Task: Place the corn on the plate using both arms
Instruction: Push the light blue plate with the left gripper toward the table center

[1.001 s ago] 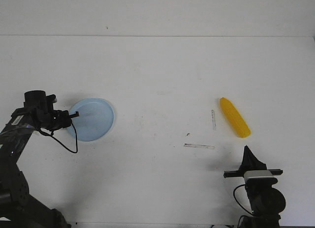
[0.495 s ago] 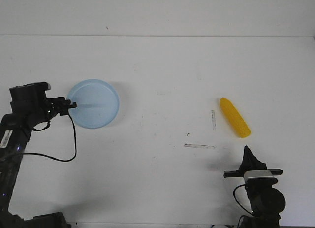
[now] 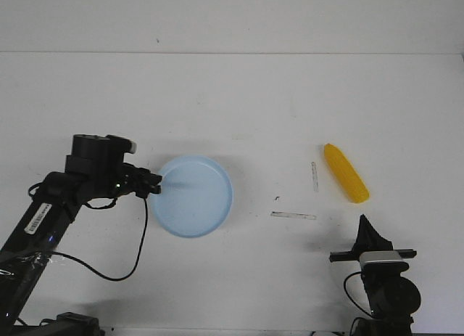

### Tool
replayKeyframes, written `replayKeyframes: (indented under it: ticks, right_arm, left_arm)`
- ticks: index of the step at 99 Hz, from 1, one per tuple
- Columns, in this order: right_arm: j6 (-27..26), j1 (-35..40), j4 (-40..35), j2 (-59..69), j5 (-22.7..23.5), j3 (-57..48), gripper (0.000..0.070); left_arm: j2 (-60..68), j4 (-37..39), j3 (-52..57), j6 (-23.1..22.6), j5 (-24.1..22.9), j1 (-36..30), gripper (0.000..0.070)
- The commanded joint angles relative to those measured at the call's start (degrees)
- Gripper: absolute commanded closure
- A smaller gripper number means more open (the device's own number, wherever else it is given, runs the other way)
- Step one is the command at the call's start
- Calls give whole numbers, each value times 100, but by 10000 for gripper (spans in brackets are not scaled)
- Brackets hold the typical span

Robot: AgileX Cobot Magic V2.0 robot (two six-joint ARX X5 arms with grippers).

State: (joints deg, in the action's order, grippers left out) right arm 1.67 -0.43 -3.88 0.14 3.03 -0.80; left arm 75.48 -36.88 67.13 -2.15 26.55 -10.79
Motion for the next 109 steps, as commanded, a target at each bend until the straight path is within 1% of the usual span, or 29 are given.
replayKeyframes:
  ticks: [1,24,42,59,93,109]
  right_arm:
    - [-37,0,42,-7,0,7,698]
    - [-37,0,42,-7,0,7,698]
    - [-37,0,42,-7,2,7,698]
    - [-37,0,44,-7,2,7,698]
    - [-37,0,42,-7,0,7,699]
    - [-37,0,44,-7,2,7,698]
  left_arm:
    - [179,-22,94,-273,48,-236,700]
    - [763,-31,94,-321,22,-1123,700]
    - [1364,151,94,-321,-24,-1556,700]
    - [1810,503,94,-319,-472,-1757,700]
    - [2199,1080,94,-319,-501,-1856,700]
    - [2249,1172,94,-319,-509,-1856,699]
